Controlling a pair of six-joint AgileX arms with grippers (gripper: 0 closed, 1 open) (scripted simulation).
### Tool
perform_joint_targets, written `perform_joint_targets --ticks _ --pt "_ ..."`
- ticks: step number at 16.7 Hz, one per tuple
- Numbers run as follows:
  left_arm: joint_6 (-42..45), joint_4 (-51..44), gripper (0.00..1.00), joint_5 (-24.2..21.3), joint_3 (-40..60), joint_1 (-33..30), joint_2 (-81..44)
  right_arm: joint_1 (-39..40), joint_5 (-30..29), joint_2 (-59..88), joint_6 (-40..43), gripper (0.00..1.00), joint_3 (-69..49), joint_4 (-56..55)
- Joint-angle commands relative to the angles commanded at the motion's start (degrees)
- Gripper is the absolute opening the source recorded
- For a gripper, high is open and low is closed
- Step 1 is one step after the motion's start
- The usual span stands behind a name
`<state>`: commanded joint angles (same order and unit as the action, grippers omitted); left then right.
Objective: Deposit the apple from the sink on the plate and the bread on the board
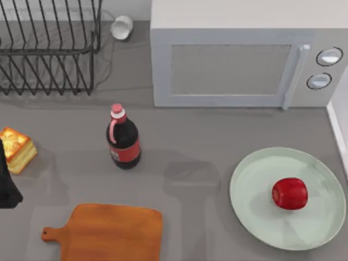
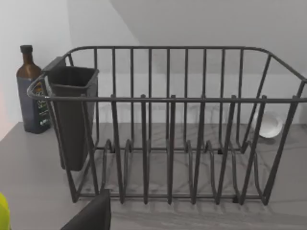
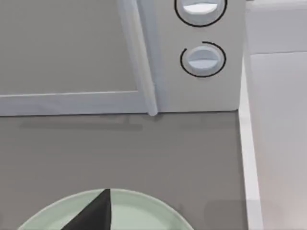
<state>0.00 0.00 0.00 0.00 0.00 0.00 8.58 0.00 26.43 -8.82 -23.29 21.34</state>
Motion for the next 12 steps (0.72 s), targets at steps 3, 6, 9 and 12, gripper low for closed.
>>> perform_joint_targets --ticks 3,6,9,12 --pt "0.0 0.0 1.00 0.0 0.0 0.0 0.0 -4.1 0.0 -14.1 4.3 1.00 11.7 -10.4" --pt "0.0 0.0 1.00 0.0 0.0 0.0 0.0 -7.2 0.0 -23.0 7.4 1.00 20.0 -18.1" --pt "0.0 0.0 1.00 0.0 0.0 0.0 0.0 -8.6 0.0 -26.4 8.8 1.00 23.3 -21.3" --pt "0.0 0.0 1.00 0.0 0.0 0.0 0.0 -8.6 0.0 -26.4 8.8 1.00 23.3 -21.3"
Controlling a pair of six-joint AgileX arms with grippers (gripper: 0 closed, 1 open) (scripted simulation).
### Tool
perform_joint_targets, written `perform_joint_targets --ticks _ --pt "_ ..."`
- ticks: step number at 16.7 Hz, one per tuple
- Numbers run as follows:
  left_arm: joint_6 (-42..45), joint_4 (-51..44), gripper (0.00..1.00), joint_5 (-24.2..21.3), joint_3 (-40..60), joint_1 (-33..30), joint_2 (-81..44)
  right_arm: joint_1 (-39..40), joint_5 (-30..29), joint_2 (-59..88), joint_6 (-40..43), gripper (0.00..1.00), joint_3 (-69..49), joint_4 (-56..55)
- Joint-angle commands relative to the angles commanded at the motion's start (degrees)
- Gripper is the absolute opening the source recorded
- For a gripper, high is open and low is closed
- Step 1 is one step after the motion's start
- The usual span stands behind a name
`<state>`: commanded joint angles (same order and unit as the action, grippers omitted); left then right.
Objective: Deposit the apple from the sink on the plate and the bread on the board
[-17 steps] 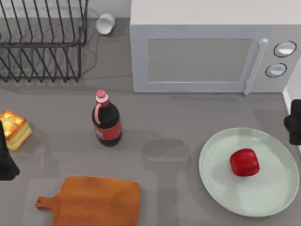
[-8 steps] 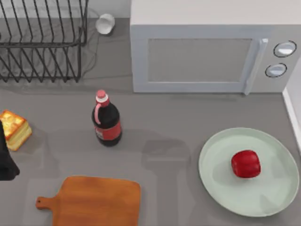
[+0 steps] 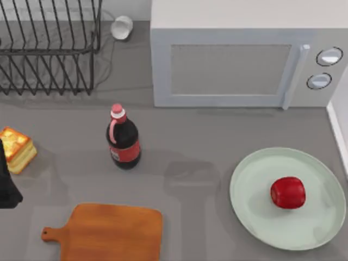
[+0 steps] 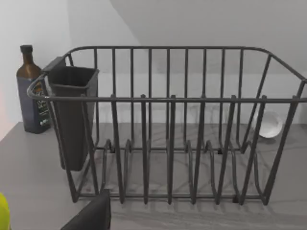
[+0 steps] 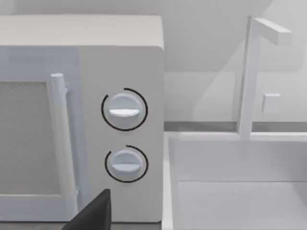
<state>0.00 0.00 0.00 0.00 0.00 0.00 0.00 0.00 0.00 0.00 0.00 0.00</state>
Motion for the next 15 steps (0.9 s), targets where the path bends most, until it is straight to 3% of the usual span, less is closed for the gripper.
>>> perform_joint_targets --ticks 4,7,15 --pt "0.7 -1.3 1.00 -0.1 1.7 -0.1 -1.8 0.0 0.0 0.0 0.0 1.00 0.0 0.0" --pt "3.4 -6.0 1.00 -0.3 8.3 0.0 -8.9 0.0 0.0 0.0 0.0 1.00 0.0 0.0" --pt "15.4 -28.9 1.00 -0.1 38.7 0.9 -52.3 0.0 0.0 0.0 0.0 1.00 0.0 0.0"
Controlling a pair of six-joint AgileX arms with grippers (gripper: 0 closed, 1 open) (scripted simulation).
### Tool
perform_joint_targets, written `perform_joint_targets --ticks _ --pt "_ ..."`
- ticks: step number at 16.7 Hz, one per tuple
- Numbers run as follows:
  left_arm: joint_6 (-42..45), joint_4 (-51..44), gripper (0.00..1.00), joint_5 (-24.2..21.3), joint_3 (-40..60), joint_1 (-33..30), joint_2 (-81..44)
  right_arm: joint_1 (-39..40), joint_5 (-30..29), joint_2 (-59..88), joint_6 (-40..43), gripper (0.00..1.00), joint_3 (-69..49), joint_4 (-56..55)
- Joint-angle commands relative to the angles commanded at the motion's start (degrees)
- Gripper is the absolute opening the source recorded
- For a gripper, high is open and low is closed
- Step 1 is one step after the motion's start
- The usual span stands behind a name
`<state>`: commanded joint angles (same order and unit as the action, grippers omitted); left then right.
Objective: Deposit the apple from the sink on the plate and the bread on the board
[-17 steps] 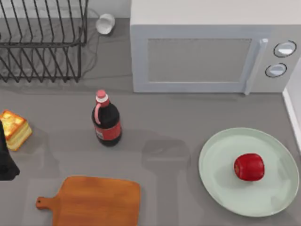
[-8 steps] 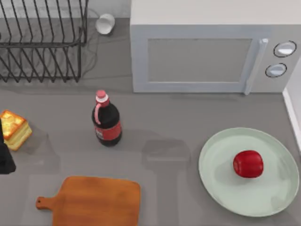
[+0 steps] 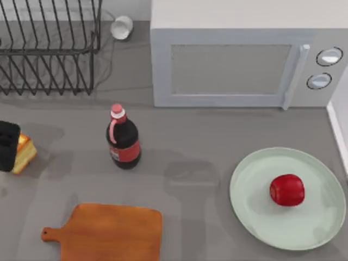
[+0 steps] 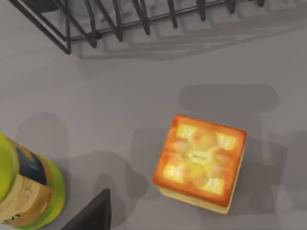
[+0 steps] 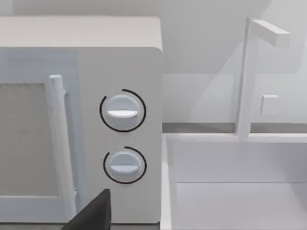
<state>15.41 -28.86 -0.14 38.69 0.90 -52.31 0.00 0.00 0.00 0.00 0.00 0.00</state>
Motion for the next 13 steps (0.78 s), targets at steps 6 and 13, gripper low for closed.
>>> perform_joint_targets --ticks 6,13 --pt "9.3 -18.2 1.00 0.1 23.1 0.7 -33.8 0.0 0.0 0.0 0.0 1.00 0.0 0.0" --pt "16.0 -30.4 1.00 0.2 40.7 1.4 -56.6 0.0 0.0 0.0 0.0 1.00 0.0 0.0"
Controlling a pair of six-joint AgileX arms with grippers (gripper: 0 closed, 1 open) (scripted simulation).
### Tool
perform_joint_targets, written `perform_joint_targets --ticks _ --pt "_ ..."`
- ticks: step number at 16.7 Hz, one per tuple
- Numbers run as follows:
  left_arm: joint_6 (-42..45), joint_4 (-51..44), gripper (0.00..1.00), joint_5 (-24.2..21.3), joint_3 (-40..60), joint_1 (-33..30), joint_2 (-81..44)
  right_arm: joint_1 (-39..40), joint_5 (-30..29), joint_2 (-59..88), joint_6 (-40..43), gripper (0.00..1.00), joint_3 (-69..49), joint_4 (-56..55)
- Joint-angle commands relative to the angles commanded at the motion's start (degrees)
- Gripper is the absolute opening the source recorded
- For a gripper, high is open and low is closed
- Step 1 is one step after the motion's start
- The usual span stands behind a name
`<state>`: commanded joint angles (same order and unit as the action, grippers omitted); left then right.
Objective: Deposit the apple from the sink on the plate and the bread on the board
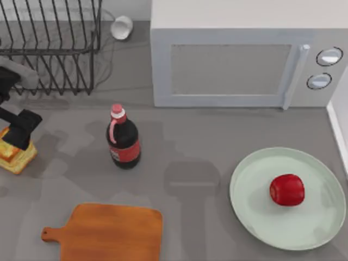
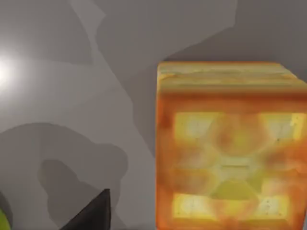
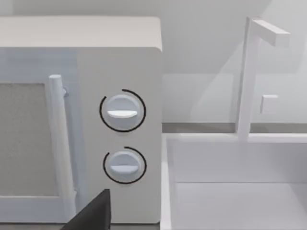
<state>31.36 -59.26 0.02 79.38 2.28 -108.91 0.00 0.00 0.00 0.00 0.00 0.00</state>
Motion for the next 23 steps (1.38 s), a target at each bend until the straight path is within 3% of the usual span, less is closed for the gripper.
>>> perform_joint_targets --ticks 8,15,20,23 --pt "0.5 -0.8 1.00 0.0 1.3 -0.2 -1.8 0.0 0.0 0.0 0.0 1.00 0.0 0.0" --pt "0.7 12.2 1.00 0.0 -5.9 0.1 -7.1 0.0 0.0 0.0 0.0 1.00 0.0 0.0" --pt "0.8 13.5 1.00 0.0 -6.9 0.2 -7.8 0.0 0.0 0.0 0.0 1.00 0.0 0.0" --pt "0.8 13.5 0.77 0.0 -6.9 0.2 -7.8 0.0 0.0 0.0 0.0 1.00 0.0 0.0"
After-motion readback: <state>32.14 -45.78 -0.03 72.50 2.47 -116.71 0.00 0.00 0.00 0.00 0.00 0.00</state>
